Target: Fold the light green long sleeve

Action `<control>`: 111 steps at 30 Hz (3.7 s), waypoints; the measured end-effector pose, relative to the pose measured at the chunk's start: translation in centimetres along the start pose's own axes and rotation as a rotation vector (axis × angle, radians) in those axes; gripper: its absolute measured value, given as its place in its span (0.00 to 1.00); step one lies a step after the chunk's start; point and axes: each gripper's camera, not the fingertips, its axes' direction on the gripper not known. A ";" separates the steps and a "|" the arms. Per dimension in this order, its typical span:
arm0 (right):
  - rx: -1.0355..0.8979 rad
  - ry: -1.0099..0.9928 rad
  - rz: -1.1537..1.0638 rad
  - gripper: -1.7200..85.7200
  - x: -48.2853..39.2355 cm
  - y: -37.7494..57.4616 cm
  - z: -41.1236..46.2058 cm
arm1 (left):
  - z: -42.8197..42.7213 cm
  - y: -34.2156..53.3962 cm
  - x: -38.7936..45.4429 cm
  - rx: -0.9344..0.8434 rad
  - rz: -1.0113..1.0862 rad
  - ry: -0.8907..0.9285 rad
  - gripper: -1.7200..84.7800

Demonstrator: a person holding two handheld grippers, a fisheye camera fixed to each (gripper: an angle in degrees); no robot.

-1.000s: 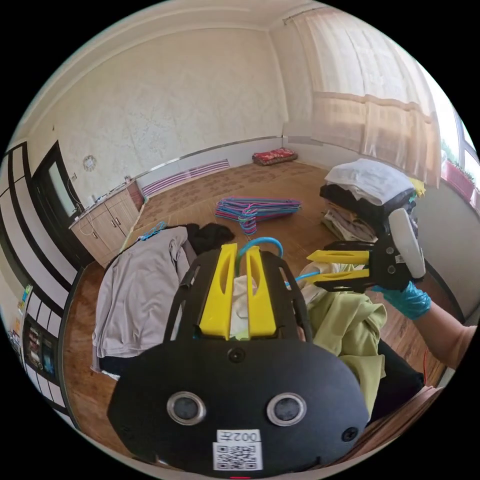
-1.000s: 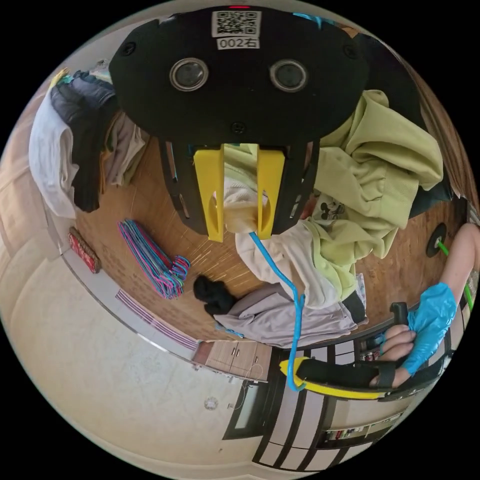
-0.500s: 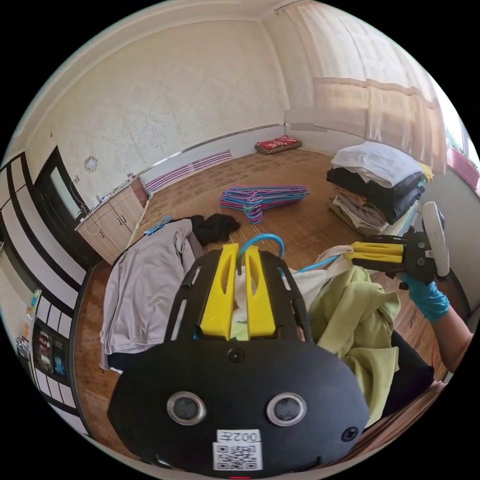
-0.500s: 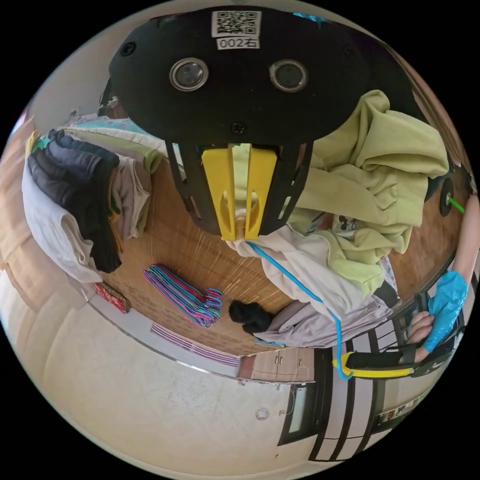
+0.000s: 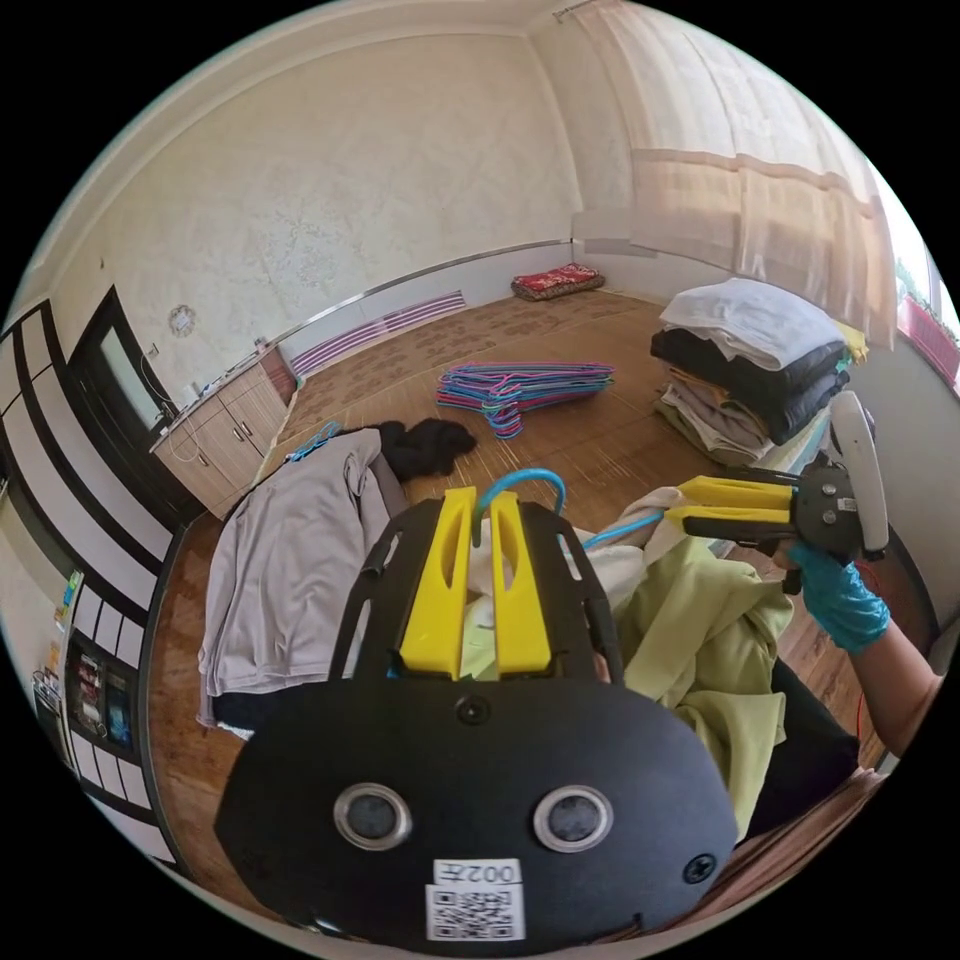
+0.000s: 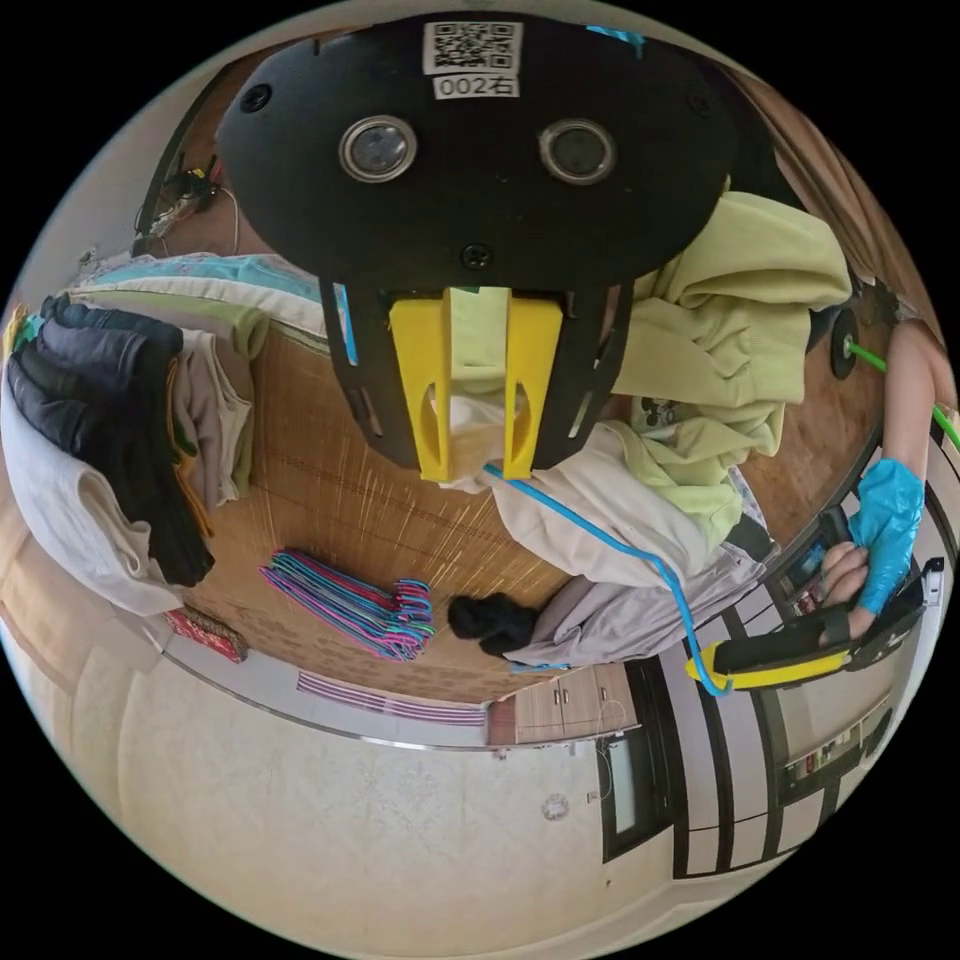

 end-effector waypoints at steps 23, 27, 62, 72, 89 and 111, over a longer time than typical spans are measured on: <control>-0.049 0.218 0.086 0.02 5.2 0.2 4.2 | -1.6 2.7 -1.2 0.033 -0.114 -0.081 0.02; -0.040 0.183 0.150 0.01 6.8 -0.4 4.6 | -2.2 3.2 -1.5 0.039 -0.135 -0.088 0.01; 0.164 -0.422 0.099 0.16 11.7 -3.9 -2.7 | -9.8 4.8 -2.1 0.185 -0.113 -0.010 0.01; 0.216 -0.468 0.158 0.14 13.9 -7.8 -5.3 | -11.4 5.2 -1.8 0.220 -0.083 -0.007 0.01; 0.509 -0.348 0.211 0.06 14.4 -16.5 -13.1 | -13.6 5.0 -5.7 0.300 -0.160 -0.056 0.01; 0.420 0.043 -0.056 0.03 10.5 -21.0 -16.4 | -2.9 2.6 -5.2 0.033 -0.080 0.166 0.01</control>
